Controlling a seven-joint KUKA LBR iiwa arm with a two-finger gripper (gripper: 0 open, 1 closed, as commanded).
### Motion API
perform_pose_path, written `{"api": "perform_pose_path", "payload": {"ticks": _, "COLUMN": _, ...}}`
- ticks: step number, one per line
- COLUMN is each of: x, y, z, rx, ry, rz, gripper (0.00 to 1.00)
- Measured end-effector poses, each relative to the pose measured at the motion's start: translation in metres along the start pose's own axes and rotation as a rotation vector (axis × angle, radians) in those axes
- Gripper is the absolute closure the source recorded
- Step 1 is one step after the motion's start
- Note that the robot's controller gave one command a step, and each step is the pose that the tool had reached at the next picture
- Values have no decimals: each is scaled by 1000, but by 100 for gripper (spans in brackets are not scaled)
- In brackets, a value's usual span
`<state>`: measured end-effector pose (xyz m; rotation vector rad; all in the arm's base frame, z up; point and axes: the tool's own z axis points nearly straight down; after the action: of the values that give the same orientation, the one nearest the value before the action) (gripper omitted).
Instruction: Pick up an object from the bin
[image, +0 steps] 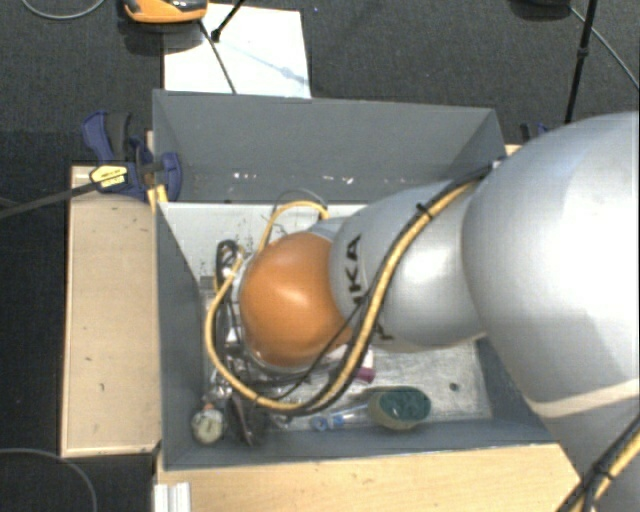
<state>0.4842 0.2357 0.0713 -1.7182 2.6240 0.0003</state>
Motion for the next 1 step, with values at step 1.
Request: {"api": "perform_pose_path", "payload": {"ticks": 1, "x": -1, "y": -2, "z": -2, "rx": 5, "ry": -5, "rz": 5, "gripper": 100}}
